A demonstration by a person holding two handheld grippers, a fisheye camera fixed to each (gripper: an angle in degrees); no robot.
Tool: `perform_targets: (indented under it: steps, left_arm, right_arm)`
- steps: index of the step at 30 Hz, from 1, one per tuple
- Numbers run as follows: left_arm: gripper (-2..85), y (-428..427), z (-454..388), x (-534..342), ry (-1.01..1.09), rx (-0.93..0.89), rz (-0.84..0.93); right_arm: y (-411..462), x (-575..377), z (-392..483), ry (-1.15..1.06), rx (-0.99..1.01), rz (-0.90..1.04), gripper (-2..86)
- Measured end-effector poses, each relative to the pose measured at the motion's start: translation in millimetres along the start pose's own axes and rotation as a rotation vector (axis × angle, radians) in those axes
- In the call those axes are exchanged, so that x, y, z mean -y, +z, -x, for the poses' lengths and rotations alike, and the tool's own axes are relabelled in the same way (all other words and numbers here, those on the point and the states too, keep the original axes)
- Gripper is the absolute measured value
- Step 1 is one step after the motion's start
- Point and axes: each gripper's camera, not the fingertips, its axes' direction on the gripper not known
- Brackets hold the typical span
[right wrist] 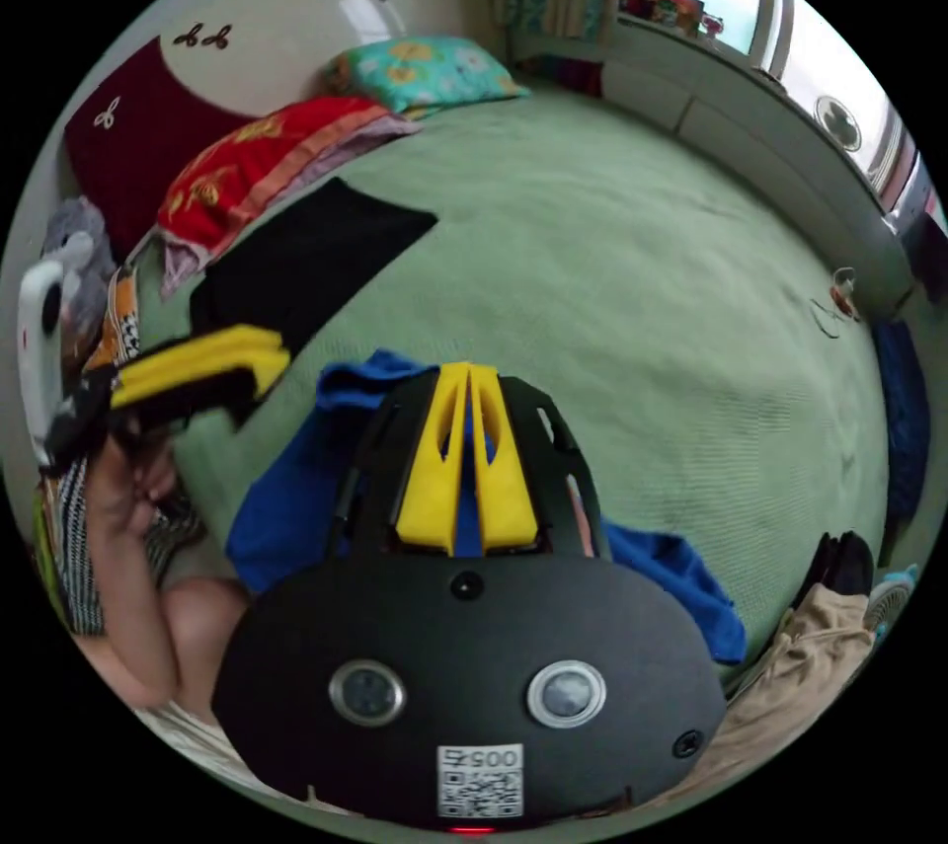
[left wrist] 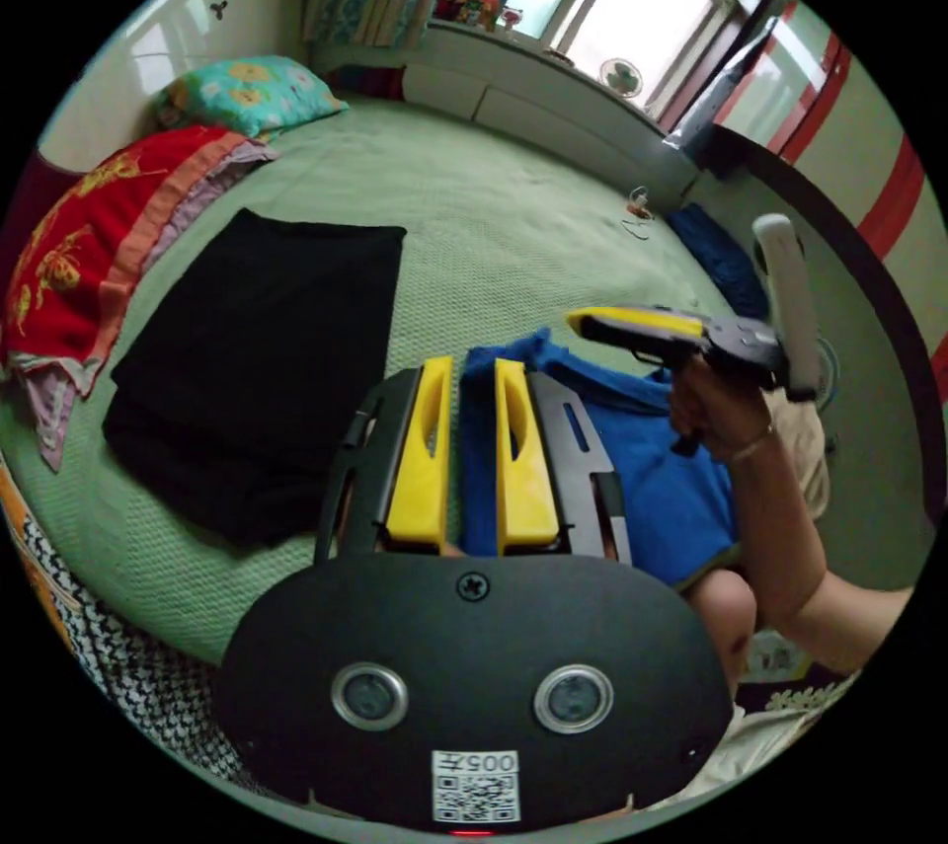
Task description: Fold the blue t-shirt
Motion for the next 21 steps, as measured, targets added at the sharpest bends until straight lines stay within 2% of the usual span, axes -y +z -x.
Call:
perform_targets:
  steps: [4, 9, 12, 15, 18, 21]
  left_arm:
    - [10.0, 43, -31, 10, 0.068, -0.060, 0.099]
    - [9.8, 91, -66, 29, 0.069, -0.107, 0.144]
    - [9.7, 120, -94, 38, 0.098, -0.076, 0.199]
    - [9.9, 146, -125, 44, 0.148, -0.057, 0.239]
    - [9.9, 174, -151, 47, 0.180, -0.020, 0.289]
    - [9.7, 188, -176, 52, 0.191, 0.024, 0.282]
  right_arm:
    - [-6, -4, -6, 0.035, 0.017, -0.003, -1.2]
    - [-18, -63, -25, 0.086, -0.062, 0.029, -1.2]
    - [-19, -95, -48, 0.180, -0.143, 0.060, -1.1]
    - [-15, -119, -71, 0.254, -0.126, 0.152, -1.0]
    - [-12, -120, -77, 0.202, -0.124, 0.284, -1.0]
    - [-1, -121, -79, 0.180, -0.228, 0.302, -1.0]
